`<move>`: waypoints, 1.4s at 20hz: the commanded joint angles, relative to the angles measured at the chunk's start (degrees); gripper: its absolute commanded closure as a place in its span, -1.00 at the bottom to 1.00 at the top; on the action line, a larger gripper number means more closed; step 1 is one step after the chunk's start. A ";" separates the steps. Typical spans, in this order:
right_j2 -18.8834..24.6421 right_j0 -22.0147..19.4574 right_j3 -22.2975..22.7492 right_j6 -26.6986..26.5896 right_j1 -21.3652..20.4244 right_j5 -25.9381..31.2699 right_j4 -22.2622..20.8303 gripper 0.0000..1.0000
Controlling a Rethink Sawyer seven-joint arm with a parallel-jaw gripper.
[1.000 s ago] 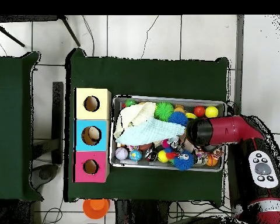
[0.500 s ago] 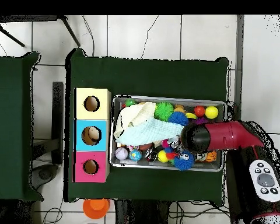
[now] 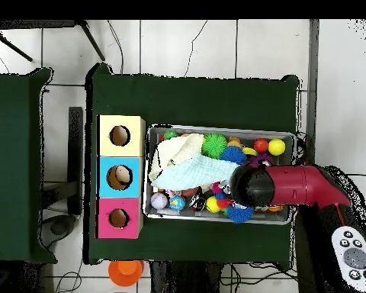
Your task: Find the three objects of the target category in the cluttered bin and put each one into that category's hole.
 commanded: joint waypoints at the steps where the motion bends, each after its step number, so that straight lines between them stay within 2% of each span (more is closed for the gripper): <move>1: -0.53 3.20 3.02 5.23 2.58 -1.28 -2.06 1.00; 5: -3.57 5.62 0.59 4.96 5.25 0.76 -4.89 1.00; 13: -6.59 8.22 -2.16 5.00 8.13 0.83 -6.23 1.00; 22: -9.55 8.77 -6.73 2.02 9.56 3.23 -9.15 1.00; 28: -10.94 8.62 -9.10 1.06 10.80 2.79 -10.79 1.00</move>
